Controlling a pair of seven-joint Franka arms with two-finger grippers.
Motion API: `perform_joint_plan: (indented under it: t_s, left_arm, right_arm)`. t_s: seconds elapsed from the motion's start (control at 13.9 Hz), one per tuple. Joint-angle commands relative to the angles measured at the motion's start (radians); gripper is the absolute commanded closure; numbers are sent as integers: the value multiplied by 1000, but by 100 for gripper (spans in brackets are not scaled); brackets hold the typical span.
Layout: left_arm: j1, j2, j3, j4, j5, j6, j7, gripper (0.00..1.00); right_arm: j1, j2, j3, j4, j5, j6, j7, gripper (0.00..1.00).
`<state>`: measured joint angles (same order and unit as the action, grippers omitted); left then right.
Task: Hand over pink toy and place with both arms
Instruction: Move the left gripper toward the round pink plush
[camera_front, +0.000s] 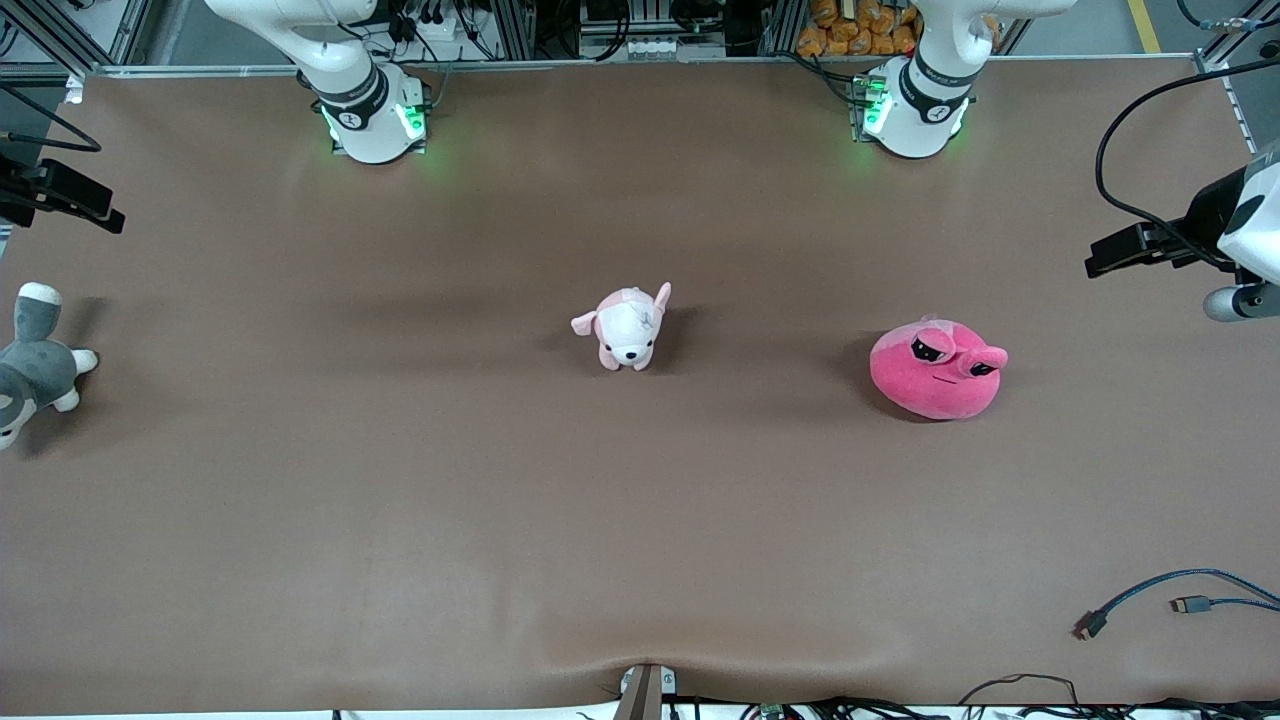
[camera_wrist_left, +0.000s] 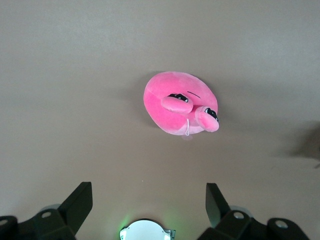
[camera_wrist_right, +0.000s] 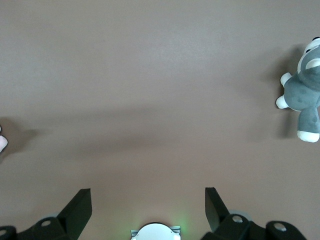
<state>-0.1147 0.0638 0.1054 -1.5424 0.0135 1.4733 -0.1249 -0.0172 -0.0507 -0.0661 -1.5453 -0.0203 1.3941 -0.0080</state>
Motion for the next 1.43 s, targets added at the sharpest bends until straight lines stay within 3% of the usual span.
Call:
perform_joint_plan:
  t_s: [0.0,0.22,0.79,1.36]
  left_arm:
    - [10,30,2,21,-4,10,-7,0]
    - [12,82,40,93,13,16,27,0]
    - [1,110,40,126,149,15,47,0]
    - [27,90,48,128,83,21,-140,0]
  right_arm:
    - [0,-5,3,1,-1,-1,14,0]
    - [0,-5,3,1,-1,-1,14,0]
    - [10,11,3,2,0,5,14,0]
    - [19,28,2,5,34,22,14,0]
